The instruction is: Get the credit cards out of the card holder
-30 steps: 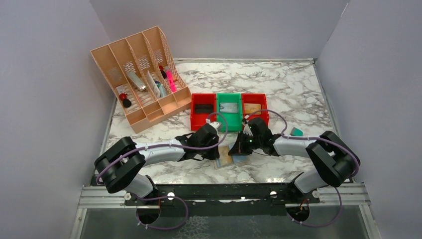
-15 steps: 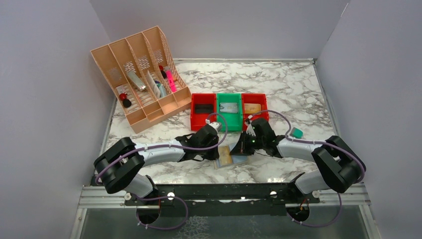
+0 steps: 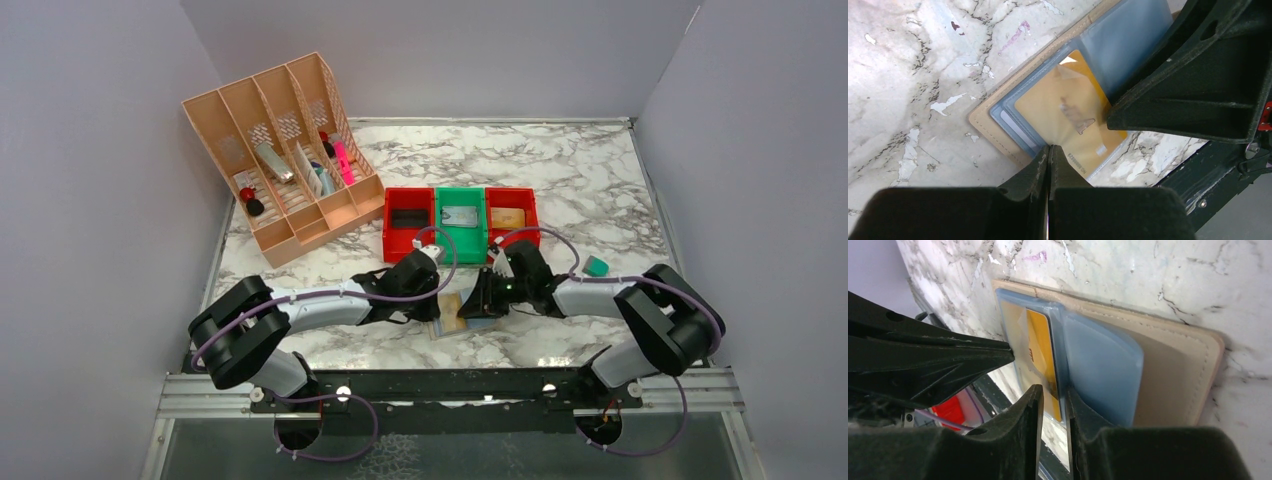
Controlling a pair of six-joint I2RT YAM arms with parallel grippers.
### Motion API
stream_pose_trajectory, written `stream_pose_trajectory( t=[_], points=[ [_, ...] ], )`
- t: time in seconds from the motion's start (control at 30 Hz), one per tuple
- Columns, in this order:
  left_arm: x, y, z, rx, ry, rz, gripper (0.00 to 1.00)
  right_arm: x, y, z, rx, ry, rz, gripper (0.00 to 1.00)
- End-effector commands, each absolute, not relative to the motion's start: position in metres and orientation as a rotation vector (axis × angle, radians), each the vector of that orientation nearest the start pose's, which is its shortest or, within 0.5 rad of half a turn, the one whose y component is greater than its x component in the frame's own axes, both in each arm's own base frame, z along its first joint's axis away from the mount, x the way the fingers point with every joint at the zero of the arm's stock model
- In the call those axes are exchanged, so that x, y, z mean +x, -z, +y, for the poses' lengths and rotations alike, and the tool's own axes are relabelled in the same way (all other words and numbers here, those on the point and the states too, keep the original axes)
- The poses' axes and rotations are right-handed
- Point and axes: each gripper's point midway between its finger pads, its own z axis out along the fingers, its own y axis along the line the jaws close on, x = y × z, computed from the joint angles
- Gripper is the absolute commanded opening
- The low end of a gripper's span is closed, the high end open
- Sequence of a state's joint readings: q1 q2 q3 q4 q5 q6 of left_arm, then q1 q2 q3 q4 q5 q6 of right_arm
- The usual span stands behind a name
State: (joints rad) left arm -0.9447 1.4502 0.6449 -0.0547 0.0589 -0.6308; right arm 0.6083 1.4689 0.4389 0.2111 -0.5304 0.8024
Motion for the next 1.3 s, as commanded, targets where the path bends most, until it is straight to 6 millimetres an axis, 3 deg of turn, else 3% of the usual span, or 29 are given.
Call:
stream_pose_trajectory(
  t=[0.0,0.17,0.23,0.8,0.9,1.03,1.27],
  points=[
    [0.165,-0.021,-0.285,0.453,0.675,2.583,0.02,0.168,-0.025,0.272,-0.094,-1.353,2.633,0.27],
    [0.166,-0.020,-0.285,0.450,0.665,2.585,0.02,0.169,-0.026,0.271,-0.066,-1.343,2.627,0.05],
    [0.167,-0.019,-0.283,0.450,0.650,2.587,0.02,0.173,-0.025,0.266,-0.036,-1.291,2.625,0.01],
    [0.169,-0.021,-0.275,0.463,0.594,2.577,0.01,0.183,-0.020,0.232,0.088,-1.041,2.637,0.01],
    [0.169,-0.023,-0.277,0.472,0.603,2.575,0.01,0.179,-0.021,0.231,0.090,-1.067,2.624,0.01],
    [0.173,-0.032,-0.282,0.469,0.618,2.557,0.17,0.175,-0.017,0.232,0.113,-1.091,2.639,0.03],
    [0.183,-0.061,-0.293,0.484,0.646,2.498,0.32,0.172,-0.010,0.234,0.150,-1.111,2.664,0.01]
  ],
)
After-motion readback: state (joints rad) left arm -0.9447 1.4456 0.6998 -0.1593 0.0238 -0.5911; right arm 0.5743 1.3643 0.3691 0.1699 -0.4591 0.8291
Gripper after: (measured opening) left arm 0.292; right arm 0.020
